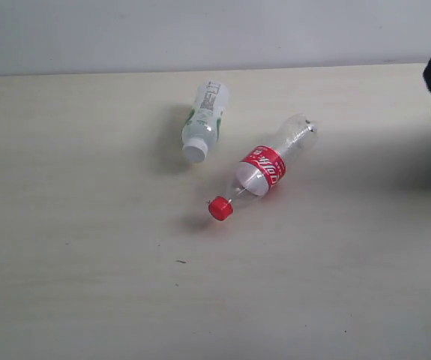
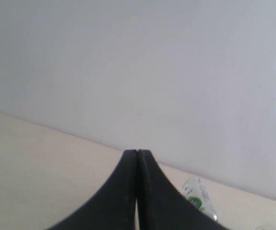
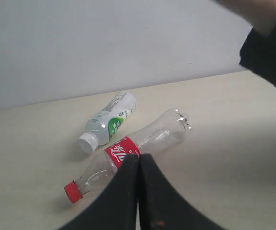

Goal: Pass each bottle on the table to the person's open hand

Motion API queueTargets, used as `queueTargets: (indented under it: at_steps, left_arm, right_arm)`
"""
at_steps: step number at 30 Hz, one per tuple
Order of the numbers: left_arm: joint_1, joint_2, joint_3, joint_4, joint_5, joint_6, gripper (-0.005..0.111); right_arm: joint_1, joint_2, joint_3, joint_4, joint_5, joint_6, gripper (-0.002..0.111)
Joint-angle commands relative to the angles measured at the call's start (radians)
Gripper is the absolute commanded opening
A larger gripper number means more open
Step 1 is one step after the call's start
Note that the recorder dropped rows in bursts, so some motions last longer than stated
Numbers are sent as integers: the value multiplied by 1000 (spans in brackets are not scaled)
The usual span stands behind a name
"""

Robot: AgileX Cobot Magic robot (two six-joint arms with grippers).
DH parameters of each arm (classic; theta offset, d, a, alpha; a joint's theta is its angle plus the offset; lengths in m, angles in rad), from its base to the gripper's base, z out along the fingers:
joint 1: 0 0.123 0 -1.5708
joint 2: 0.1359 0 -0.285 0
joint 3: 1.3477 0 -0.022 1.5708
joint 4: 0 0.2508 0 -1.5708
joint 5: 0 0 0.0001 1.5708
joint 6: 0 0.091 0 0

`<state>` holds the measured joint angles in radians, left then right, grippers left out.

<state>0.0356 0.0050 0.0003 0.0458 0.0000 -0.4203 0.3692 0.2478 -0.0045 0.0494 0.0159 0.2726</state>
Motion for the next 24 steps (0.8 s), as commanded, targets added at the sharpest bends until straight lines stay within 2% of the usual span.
queueTargets:
  at_steps: [1, 4, 8, 12, 14, 17, 19, 21, 24]
  left_arm:
    - [-4, -5, 0, -8, -122, -31, 0]
    - [-4, -5, 0, -8, -209, -77, 0]
    - [-4, -2, 0, -8, -406, -144, 0]
    - [-4, 91, -75, 6, -422, -188, 0]
    - [-4, 158, -137, 51, -409, -186, 0]
    - [-4, 292, -256, 129, -311, -185, 0]
    - [-4, 417, -327, 131, -274, -182, 0]
    - [-4, 548, -399, 133, -240, -130, 0]
    - [-4, 723, -538, 133, -82, 0, 0]
  right_arm:
    - [-3, -3, 4, 0, 2, 1, 0]
    - [-3, -3, 4, 0, 1, 3, 0]
    - [-3, -3, 4, 0, 1, 3, 0]
    - [-3, -3, 4, 0, 1, 3, 0]
    - [-3, -3, 4, 0, 1, 3, 0]
    - [-3, -3, 4, 0, 1, 3, 0]
    - [-3, -3, 4, 0, 1, 3, 0]
    - [-3, -3, 4, 0, 1, 3, 0]
    - [-3, -3, 4, 0, 1, 3, 0]
